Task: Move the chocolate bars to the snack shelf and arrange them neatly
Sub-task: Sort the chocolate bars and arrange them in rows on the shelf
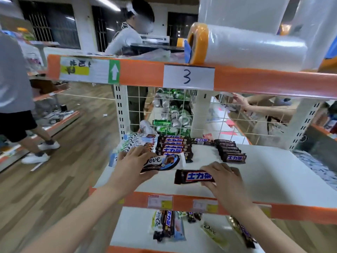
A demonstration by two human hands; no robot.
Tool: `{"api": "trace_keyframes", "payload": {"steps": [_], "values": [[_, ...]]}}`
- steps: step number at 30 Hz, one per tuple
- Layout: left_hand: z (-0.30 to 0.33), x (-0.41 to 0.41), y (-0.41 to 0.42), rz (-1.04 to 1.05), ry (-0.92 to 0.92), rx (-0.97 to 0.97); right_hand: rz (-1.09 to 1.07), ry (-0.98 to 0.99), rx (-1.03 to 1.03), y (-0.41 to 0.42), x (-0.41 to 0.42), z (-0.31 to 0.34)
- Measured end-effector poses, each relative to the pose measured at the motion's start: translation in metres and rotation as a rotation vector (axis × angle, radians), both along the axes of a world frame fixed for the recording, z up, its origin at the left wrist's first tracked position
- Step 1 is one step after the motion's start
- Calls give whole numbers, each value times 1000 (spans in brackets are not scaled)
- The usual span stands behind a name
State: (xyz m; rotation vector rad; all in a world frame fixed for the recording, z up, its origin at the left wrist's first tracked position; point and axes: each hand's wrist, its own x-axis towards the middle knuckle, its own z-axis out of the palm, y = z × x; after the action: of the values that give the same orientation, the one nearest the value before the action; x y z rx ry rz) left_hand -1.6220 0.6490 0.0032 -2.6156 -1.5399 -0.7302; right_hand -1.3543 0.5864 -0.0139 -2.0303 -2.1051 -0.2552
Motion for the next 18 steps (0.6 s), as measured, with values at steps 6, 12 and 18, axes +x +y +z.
{"api": "trace_keyframes", "payload": {"steps": [6,12,18], "values": [[-9,-27,32,-19,31,-24,1,60,-7,46,-18,-7],[-21,-53,57,-7,55,-63,-18,103,16,75,-34,-19],[-29,-67,69,-17,53,-92,-23,134,72,92,-47,-22]]}}
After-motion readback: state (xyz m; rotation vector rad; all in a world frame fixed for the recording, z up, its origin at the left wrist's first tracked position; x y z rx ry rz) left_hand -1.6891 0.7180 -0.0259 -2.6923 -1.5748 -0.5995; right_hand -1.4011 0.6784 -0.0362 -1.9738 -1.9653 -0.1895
